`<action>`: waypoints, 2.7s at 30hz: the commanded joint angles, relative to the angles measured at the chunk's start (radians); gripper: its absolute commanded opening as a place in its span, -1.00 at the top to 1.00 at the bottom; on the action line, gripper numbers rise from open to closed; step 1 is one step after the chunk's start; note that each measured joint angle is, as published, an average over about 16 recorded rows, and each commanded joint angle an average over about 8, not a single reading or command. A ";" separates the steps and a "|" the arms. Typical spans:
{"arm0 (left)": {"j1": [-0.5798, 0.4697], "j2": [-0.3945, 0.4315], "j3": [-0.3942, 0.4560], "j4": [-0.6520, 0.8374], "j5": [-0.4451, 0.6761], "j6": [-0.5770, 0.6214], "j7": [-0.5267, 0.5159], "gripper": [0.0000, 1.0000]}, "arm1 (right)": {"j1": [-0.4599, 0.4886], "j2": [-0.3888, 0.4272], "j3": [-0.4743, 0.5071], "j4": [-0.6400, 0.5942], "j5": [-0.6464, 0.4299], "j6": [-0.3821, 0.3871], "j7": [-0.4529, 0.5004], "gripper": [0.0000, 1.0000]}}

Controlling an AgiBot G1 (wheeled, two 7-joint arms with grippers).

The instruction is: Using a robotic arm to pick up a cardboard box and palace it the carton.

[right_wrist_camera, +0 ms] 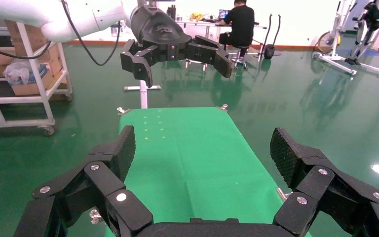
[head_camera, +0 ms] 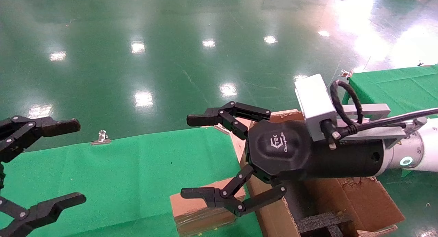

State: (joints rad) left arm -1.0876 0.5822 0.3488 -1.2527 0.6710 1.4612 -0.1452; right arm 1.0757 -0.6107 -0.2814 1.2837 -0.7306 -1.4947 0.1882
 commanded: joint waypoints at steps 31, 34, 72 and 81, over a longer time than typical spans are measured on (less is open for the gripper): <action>0.000 0.000 0.000 0.000 0.000 0.000 0.000 1.00 | 0.029 0.010 -0.027 0.015 -0.067 0.000 0.017 -1.00; 0.000 0.000 0.000 0.000 0.000 0.000 0.000 1.00 | 0.064 0.010 -0.059 0.031 -0.143 -0.002 0.031 -1.00; 0.000 0.000 0.000 0.000 0.000 0.000 0.000 1.00 | 0.407 -0.294 -0.508 0.028 -0.923 -0.061 0.025 -1.00; 0.000 0.000 0.000 0.000 0.000 0.000 0.000 -0.14 | 0.430 -0.308 -0.545 0.031 -0.946 -0.047 0.015 0.50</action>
State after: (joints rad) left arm -1.0876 0.5821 0.3491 -1.2525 0.6709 1.4610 -0.1450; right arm 1.5039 -0.9184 -0.8229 1.3143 -1.6742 -1.5417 0.2048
